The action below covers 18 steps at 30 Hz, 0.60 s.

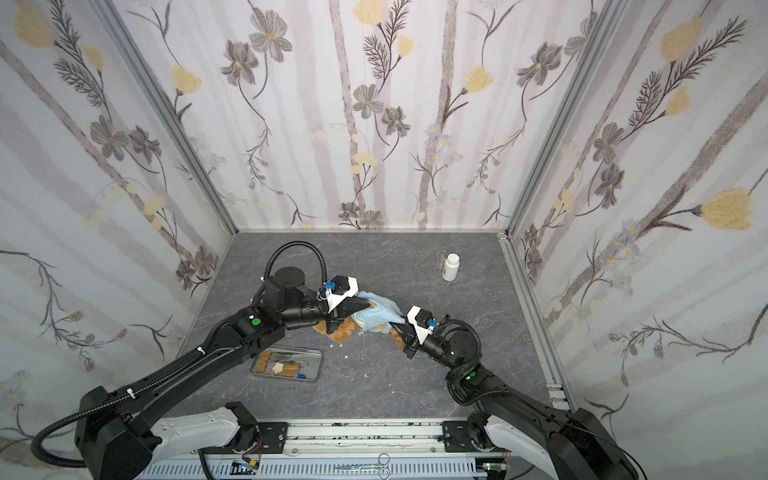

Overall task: Dress the teddy bear
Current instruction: 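Draw the left gripper back with the hoodie hem while right holds the hoodie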

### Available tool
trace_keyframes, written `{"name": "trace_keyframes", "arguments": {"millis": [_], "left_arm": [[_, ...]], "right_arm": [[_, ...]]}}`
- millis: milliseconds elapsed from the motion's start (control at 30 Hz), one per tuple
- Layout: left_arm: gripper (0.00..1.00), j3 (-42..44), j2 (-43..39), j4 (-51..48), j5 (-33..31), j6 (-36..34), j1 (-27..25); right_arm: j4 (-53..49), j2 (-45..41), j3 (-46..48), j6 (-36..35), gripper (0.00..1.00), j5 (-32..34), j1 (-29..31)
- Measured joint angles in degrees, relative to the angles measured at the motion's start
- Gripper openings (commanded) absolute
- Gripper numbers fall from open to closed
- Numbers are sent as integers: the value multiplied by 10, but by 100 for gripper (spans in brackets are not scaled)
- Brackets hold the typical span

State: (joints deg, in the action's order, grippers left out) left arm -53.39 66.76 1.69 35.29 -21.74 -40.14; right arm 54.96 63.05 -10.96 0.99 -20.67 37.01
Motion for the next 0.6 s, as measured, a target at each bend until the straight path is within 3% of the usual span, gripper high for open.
{"name": "trace_keyframes", "arguments": {"millis": [533,600], "left_arm": [[0,59,-25,119,4,176,27],[12,59,-28,123,-2,182,26]], "right_arm": [[21,28,-10,-7,0,1,0],[18,32,-18,-11,0,2,-1]]}}
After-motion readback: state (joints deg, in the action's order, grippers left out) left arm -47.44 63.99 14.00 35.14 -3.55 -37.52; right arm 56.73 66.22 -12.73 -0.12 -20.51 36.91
